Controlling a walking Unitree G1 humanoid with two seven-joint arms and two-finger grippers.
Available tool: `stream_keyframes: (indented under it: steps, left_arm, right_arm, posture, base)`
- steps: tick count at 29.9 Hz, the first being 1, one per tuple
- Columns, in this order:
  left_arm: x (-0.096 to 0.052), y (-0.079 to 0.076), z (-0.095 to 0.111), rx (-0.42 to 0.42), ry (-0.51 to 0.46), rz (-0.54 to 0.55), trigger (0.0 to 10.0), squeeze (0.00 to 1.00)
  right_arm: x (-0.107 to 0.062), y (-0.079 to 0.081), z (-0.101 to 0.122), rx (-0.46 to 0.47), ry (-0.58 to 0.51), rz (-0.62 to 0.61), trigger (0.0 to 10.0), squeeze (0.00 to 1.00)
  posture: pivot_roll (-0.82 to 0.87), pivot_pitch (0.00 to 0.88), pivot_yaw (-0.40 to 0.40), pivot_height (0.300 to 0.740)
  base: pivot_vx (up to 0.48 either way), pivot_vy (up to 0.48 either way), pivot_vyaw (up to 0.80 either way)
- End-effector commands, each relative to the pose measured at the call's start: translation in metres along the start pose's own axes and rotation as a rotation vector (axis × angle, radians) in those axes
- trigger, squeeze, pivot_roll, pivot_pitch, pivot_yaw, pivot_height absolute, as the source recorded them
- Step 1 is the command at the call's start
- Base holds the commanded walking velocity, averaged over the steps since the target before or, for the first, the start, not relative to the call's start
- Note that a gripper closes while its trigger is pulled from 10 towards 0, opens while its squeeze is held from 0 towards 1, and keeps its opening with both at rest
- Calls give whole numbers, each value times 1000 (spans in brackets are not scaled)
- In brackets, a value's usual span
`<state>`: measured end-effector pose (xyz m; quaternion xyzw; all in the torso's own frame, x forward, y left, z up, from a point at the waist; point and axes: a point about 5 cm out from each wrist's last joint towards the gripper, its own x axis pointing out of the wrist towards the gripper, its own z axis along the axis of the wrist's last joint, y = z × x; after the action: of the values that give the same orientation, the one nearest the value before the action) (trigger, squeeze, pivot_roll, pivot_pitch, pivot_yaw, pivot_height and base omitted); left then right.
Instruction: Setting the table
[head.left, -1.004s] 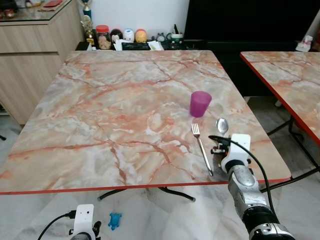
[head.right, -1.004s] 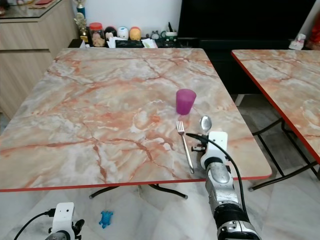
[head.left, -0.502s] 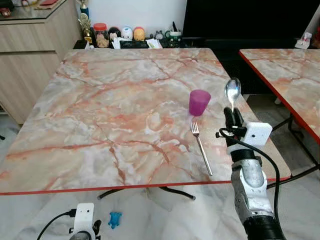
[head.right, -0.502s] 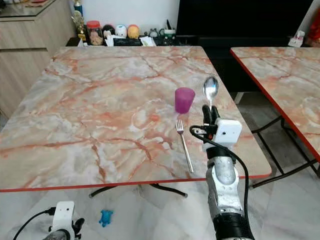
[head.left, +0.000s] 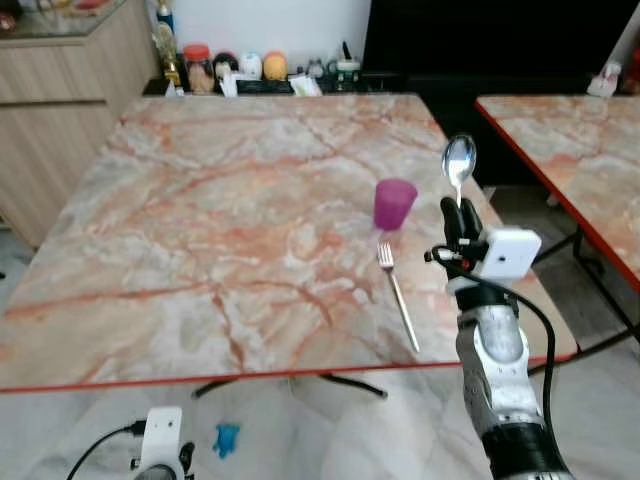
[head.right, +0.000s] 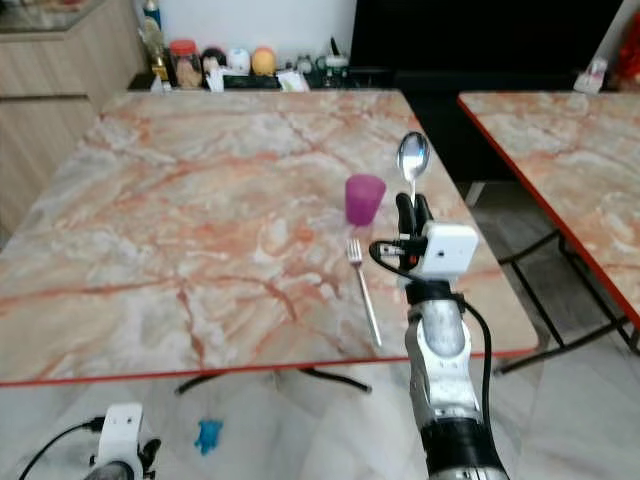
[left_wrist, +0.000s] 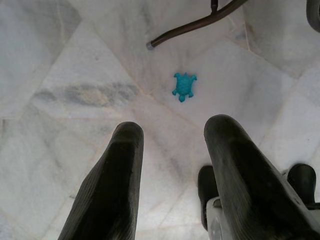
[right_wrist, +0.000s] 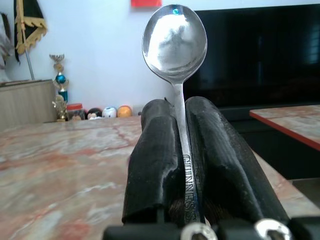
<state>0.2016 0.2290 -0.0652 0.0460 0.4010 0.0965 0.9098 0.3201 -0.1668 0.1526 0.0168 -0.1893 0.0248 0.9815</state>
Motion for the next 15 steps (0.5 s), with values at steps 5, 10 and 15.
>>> stream_keyframes:
  steps: [5, 10, 15]
  left_arm:
    - [-1, -2, -4, 10, 19, 0, 10000, 0]
    - [-1, -3, -4, 9, 18, 0, 10000, 0]
    - [-1, -3, -3, 7, 16, 0, 10000, 0]
  right_arm:
    - [0, -2, 4, -21, -6, 6, 10000, 0]
    - [2, 1, 5, -21, -9, 13, 10000, 0]
    - [3, 0, 6, -17, -12, 6, 10000, 0]
  posture:
    - [34, 0, -28, 740]
    - [35, 0, -27, 740]
    - [37, 0, -27, 740]
  base:
    - [0, -453, 0]
    - [0, -480, 0]
    - [0, -480, 0]
